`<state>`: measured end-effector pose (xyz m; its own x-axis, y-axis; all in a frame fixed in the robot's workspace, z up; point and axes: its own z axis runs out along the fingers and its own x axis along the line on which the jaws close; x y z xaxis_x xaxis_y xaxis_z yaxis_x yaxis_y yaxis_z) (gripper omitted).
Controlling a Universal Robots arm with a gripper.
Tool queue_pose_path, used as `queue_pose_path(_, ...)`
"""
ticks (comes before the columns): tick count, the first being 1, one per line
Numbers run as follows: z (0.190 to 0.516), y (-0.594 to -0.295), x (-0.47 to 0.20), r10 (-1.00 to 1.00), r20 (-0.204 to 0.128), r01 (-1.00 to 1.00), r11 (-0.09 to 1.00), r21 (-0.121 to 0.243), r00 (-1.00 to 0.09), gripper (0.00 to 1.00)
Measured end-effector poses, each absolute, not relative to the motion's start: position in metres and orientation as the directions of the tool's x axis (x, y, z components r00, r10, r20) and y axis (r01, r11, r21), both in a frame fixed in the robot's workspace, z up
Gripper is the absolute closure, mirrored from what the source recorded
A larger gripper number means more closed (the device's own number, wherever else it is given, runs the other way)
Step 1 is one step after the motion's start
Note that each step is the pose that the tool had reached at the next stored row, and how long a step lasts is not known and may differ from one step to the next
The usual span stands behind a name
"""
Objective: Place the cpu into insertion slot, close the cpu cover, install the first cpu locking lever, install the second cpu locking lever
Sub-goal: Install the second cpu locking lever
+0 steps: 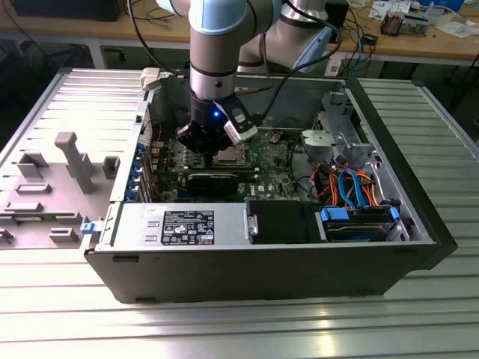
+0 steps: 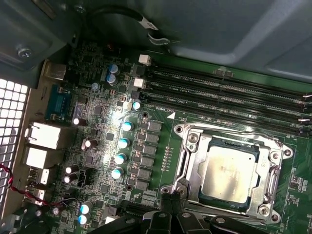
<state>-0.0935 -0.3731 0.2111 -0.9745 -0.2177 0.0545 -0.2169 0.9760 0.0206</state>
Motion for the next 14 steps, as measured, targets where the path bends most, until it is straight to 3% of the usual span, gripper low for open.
queue_pose_path(14, 0.2098, -0.3729, -0.0943, -0.218, 0.052, -0.217, 0.976, 0.03, -0.974, 0.89)
